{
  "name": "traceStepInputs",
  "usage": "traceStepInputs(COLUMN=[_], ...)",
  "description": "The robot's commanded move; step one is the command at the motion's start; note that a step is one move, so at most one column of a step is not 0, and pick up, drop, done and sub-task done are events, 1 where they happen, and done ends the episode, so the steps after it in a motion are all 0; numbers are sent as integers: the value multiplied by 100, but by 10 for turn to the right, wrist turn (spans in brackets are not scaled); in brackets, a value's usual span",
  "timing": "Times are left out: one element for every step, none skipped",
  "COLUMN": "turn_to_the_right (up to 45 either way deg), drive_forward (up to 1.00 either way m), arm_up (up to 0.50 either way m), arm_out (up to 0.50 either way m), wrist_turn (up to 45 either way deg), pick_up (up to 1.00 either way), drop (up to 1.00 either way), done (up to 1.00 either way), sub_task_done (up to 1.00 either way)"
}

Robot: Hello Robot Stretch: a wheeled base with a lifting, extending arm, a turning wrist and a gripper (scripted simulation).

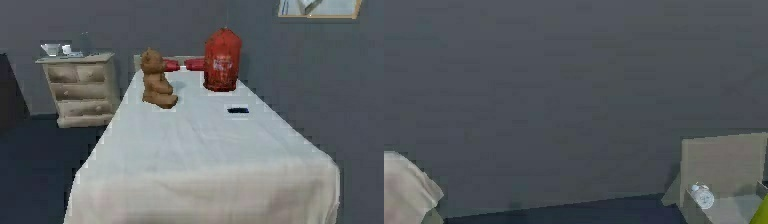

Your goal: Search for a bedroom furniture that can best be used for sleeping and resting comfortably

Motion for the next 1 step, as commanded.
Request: traceStepInputs(turn_to_the_right=[0], drive_forward=[0], arm_up=[0], arm_out=[0], wrist_turn=[0], pick_up=[0], drop=[0], done=[100], sub_task_done=[0])
